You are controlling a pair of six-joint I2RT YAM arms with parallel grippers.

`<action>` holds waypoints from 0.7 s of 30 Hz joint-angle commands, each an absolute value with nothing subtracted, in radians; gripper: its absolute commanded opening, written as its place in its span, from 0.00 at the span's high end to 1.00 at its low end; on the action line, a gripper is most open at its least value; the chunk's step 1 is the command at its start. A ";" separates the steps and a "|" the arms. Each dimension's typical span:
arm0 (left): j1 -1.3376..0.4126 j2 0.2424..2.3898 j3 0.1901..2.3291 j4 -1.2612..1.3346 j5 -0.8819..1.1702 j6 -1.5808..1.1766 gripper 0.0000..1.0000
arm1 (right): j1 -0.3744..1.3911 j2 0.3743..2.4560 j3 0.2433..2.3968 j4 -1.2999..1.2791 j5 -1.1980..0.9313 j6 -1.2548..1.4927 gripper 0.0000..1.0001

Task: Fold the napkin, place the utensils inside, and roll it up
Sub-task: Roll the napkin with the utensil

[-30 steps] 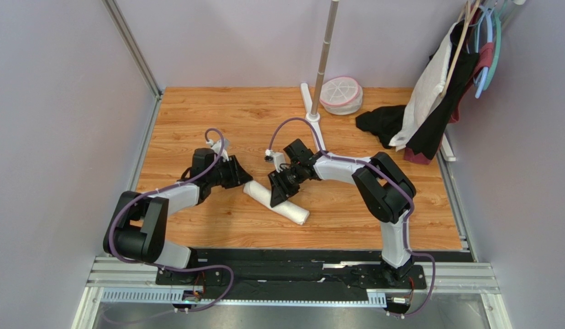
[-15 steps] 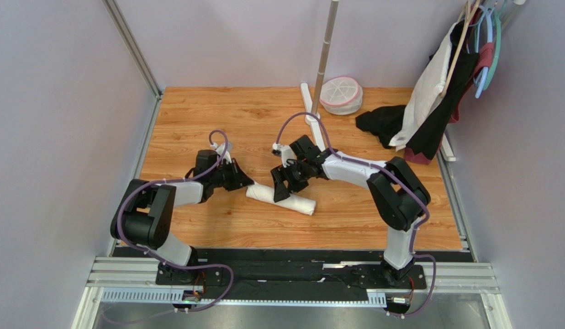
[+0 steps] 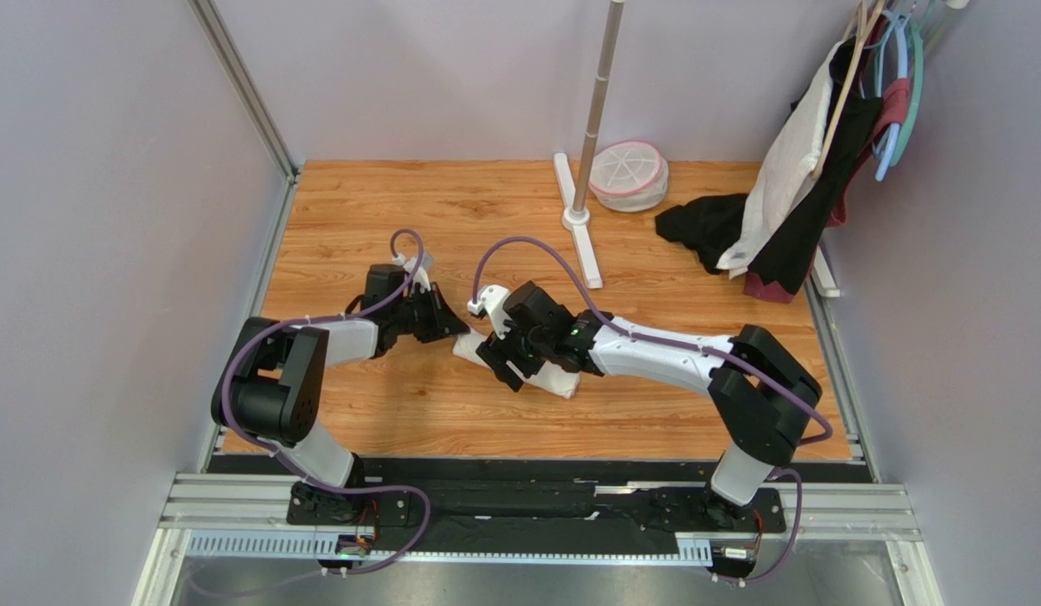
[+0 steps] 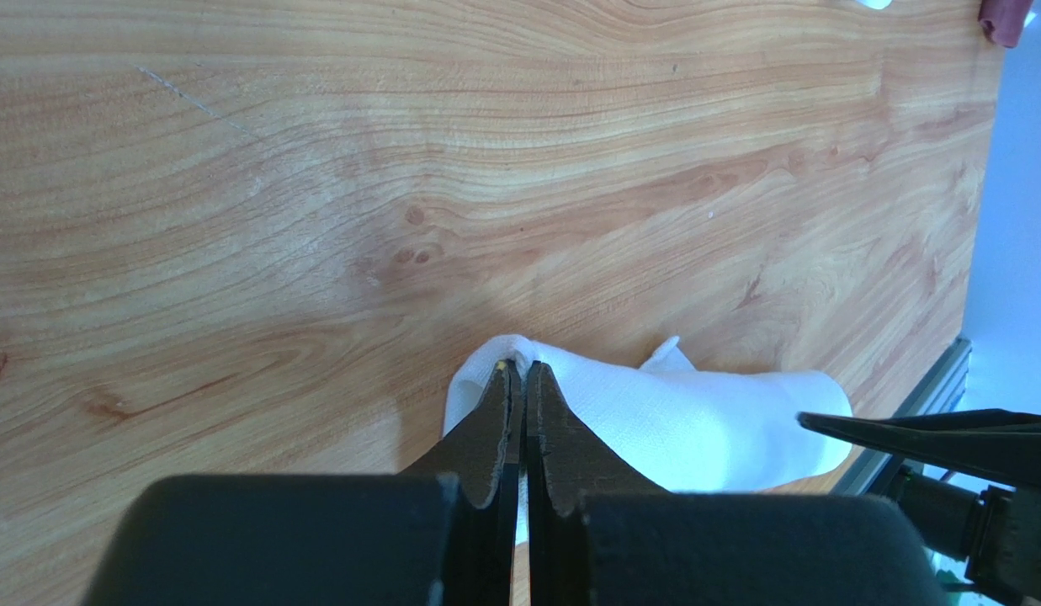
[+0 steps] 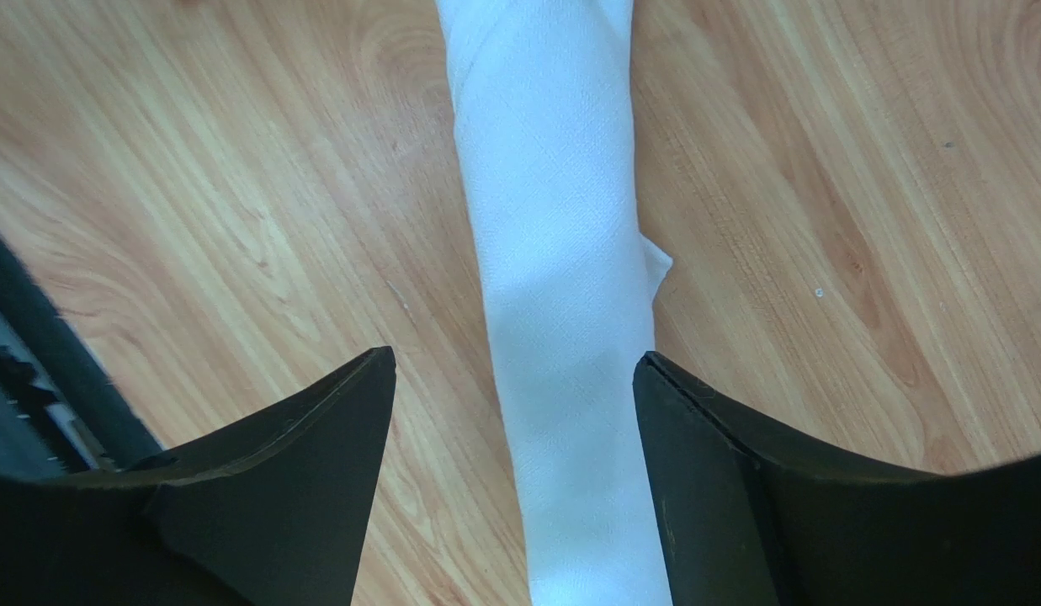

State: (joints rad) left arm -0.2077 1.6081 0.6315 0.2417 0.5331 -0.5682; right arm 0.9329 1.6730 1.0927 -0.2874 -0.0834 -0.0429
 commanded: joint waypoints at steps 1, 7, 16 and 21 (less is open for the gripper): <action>-0.204 1.621 0.673 0.218 0.535 -0.535 1.00 | 0.972 1.739 1.104 -0.252 0.076 -0.135 0.27; -0.204 1.643 0.707 0.190 0.540 -0.526 1.00 | 1.009 1.776 1.089 -0.226 0.130 -0.176 0.29; -0.204 1.605 0.722 0.203 0.552 -0.540 0.50 | 0.979 1.893 1.161 -0.314 0.103 -0.129 0.49; -0.202 1.519 0.736 0.132 0.465 -0.532 0.38 | 0.899 1.902 1.178 -0.348 -0.047 -0.057 0.58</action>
State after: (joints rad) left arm -0.2077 1.6123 0.6941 0.1711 0.5232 -0.5491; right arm 0.9688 1.8706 1.1549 -0.2863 0.0772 -0.1207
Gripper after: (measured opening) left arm 0.604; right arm 0.460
